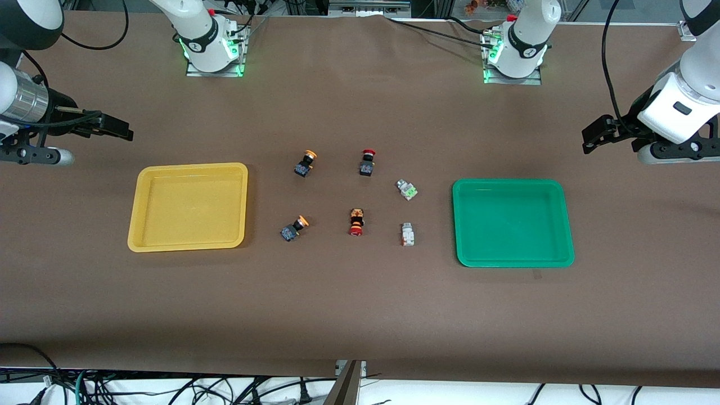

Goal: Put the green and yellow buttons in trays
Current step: 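Reach the left gripper and the right gripper toward the buttons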

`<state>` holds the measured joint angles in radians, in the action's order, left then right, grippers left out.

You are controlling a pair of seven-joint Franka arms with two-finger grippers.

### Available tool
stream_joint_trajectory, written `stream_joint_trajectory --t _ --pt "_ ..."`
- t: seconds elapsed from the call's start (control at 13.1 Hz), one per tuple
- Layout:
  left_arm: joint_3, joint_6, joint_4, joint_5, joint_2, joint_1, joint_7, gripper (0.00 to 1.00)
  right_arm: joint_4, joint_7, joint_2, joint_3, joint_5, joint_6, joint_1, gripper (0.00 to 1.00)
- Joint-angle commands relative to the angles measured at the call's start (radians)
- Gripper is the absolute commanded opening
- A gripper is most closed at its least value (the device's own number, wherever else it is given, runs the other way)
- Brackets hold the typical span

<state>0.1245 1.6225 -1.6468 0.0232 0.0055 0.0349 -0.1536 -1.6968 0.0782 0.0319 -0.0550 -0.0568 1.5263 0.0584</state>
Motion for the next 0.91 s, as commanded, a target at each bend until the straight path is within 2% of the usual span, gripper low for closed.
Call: stream_joint_trajectory --t 0.0,0.38,0.69,0.76,0.84 --pt "0.000 -0.027 0.035 -0.011 0.014 0.000 0.020 1.00 -0.029 -0.023 -0.024 0.027 0.018 0.025 -0.019 1.00" --pt "0.004 -0.027 0.033 -0.023 0.022 -0.009 0.016 1.00 -0.040 -0.023 -0.020 0.029 0.032 0.038 -0.014 1.00" --pt "0.047 -0.021 0.035 -0.031 0.183 -0.117 0.010 1.00 -0.018 -0.002 0.026 0.029 0.018 0.043 0.004 1.00" --pt "0.053 0.012 0.035 -0.060 0.235 -0.148 -0.018 1.00 0.000 0.000 0.058 0.029 0.017 0.054 0.029 1.00" --pt "0.053 0.104 0.033 -0.074 0.282 -0.176 -0.096 1.00 0.025 0.040 0.104 0.029 0.017 0.064 0.072 1.00"
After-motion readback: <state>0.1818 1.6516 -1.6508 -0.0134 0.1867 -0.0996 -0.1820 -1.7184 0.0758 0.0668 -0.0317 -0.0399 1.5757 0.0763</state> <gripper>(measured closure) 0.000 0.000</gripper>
